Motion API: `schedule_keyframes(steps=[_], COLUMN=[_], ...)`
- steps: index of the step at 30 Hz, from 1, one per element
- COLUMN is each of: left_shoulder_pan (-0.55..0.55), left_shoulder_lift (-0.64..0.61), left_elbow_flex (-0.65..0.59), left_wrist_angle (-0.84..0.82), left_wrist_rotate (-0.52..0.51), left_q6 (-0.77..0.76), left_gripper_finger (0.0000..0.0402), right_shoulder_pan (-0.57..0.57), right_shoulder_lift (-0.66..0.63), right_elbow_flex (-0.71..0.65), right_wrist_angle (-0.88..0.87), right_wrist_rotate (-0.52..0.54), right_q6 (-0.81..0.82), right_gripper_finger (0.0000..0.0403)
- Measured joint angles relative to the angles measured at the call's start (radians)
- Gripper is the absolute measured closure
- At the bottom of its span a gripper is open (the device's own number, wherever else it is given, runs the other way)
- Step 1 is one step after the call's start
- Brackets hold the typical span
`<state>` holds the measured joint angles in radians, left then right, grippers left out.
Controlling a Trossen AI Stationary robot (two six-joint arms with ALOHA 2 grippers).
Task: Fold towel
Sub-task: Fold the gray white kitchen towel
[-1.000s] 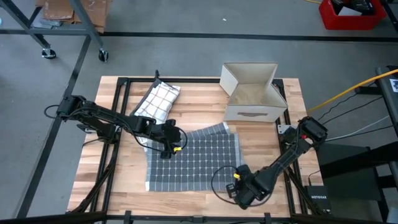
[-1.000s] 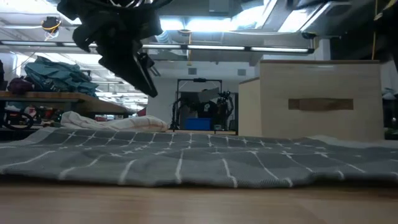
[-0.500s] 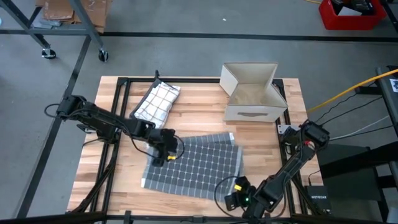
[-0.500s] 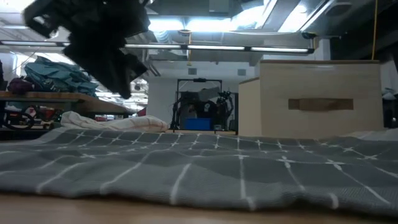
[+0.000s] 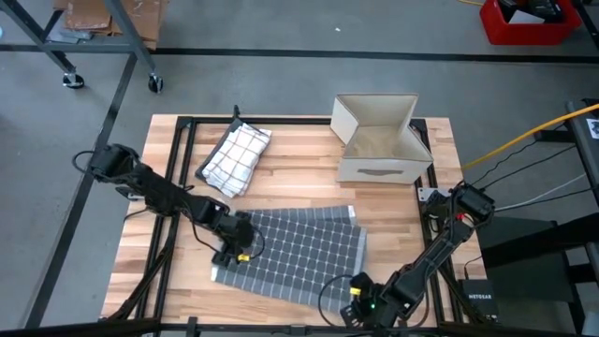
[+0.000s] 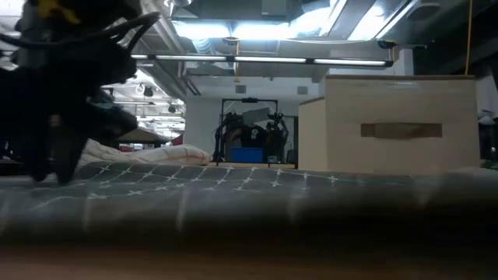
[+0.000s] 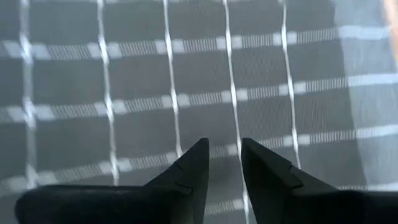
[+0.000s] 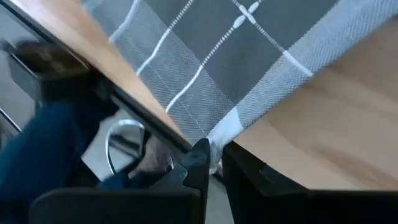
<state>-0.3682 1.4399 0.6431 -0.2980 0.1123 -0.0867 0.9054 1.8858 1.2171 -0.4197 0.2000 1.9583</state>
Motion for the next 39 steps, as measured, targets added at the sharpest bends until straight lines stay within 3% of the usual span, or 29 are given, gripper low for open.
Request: schedule_keyframes(steps=[2,8,12,15,18,21,25,29,34,39], left_shoulder_pan=[-0.019,-0.083,-0.121,-0.145,-0.161,-0.167,-0.162,-0.155,-0.149,-0.149], left_shoulder_lift=[0.010,0.017,0.013,0.013,0.013,0.006,-0.025,-0.068,-0.087,-0.088], left_elbow_flex=[-0.008,-0.075,-0.117,-0.125,-0.126,-0.128,-0.140,-0.144,-0.144,-0.142], left_wrist_angle=[0.002,0.012,0.021,0.026,0.031,0.033,0.057,0.104,0.113,0.114], left_wrist_rotate=[0.000,0.006,0.045,0.050,0.043,0.038,0.043,0.041,0.026,0.026], left_q6=[-0.015,-0.066,-0.119,-0.140,-0.142,-0.142,-0.150,-0.152,-0.154,-0.162], left_gripper_finger=[0.0320,0.0330,0.0335,0.0338,0.0340,0.0339,0.0342,0.0349,0.0358,0.0365], right_shoulder_pan=[0.003,0.013,0.012,0.017,0.030,0.050,0.066,0.033,-0.043,-0.122], right_shoulder_lift=[0.000,0.000,0.000,0.000,0.000,0.000,0.000,0.000,0.000,-0.001], right_elbow_flex=[0.000,0.000,0.000,0.000,0.000,0.000,0.000,-0.001,-0.001,-0.001], right_wrist_angle=[0.000,0.010,0.018,0.054,0.063,0.025,-0.135,-0.250,-0.339,-0.402], right_wrist_rotate=[-0.038,-0.012,-0.102,-0.111,-0.041,0.095,0.234,0.190,0.262,0.263], right_q6=[0.000,0.004,0.049,0.050,0.051,0.082,0.251,0.304,0.308,0.308], right_gripper_finger=[0.0356,0.0356,0.0356,0.0356,0.0356,0.0356,0.0356,0.0356,0.0356,0.0356])
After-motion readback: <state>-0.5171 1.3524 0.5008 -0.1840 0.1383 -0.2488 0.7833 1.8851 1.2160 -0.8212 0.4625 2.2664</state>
